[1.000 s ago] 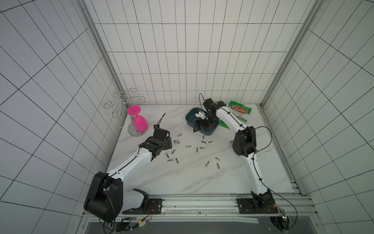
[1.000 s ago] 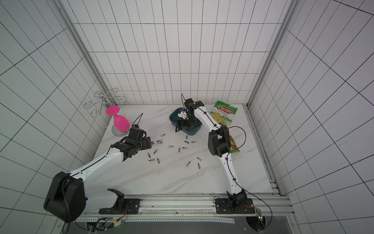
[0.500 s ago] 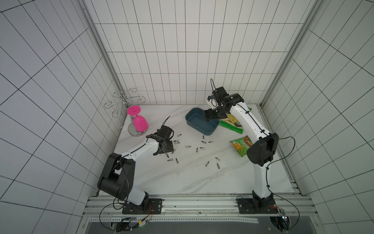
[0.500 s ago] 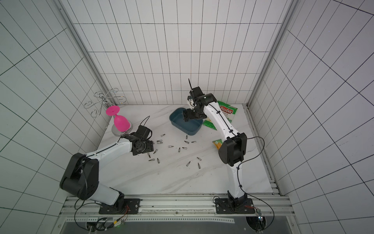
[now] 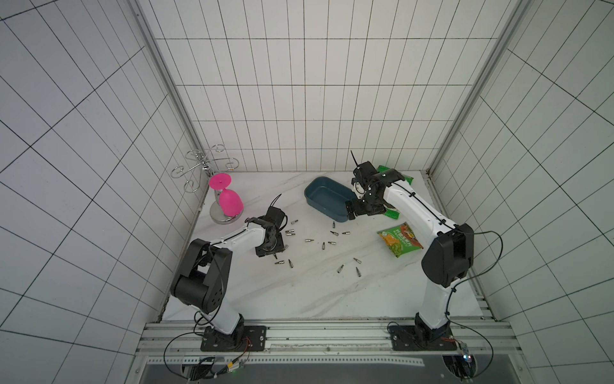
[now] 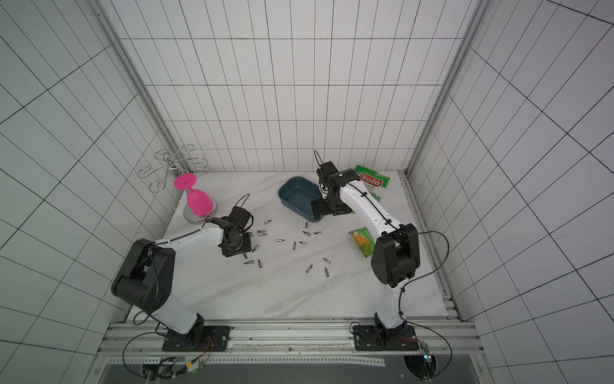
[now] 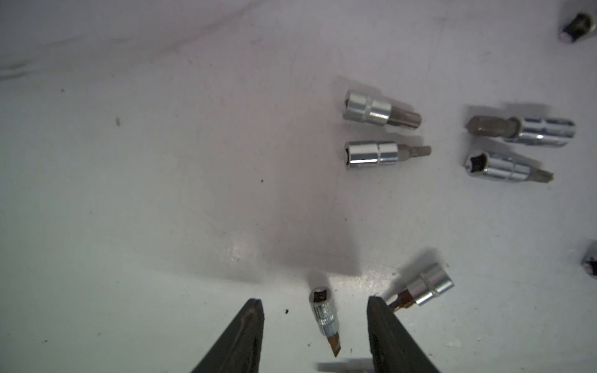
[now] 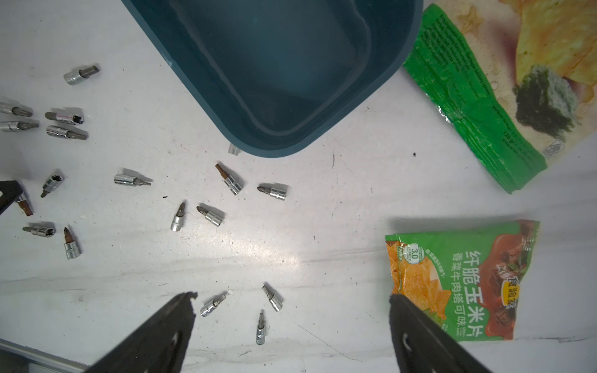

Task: Put the bit on the desktop into the storage box
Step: Pick up the screwdriver bit from the center of the board.

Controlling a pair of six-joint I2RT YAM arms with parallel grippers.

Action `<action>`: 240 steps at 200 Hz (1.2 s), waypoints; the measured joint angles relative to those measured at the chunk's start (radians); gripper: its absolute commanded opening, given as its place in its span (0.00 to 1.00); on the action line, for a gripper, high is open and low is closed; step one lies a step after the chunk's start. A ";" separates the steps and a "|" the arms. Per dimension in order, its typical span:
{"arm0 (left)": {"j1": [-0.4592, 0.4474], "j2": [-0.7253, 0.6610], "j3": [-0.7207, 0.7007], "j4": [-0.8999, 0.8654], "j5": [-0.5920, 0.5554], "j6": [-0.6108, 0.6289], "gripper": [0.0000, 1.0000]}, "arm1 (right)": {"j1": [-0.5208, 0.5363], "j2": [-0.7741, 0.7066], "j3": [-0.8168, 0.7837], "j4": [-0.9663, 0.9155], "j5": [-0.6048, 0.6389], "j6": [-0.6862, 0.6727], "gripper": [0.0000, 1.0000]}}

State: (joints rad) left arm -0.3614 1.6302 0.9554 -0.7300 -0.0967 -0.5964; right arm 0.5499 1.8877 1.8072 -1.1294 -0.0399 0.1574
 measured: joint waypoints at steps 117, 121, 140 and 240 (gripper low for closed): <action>0.003 0.038 0.000 -0.010 0.012 0.002 0.39 | 0.000 -0.042 -0.095 0.011 0.031 0.012 0.96; 0.003 0.040 0.000 -0.010 0.013 0.002 0.39 | 0.000 -0.043 -0.102 0.011 0.031 0.012 0.96; 0.003 0.047 0.000 -0.010 0.014 0.002 0.37 | 0.000 -0.059 -0.135 0.014 0.034 0.016 0.96; 0.005 0.051 0.003 -0.016 0.008 0.005 0.14 | 0.054 -0.172 -0.409 0.105 0.078 0.097 0.93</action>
State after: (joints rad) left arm -0.3565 1.6817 0.9585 -0.7456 -0.0887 -0.5915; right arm 0.6037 1.7157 1.3983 -1.0245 0.0383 0.2539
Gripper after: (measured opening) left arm 0.173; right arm 0.934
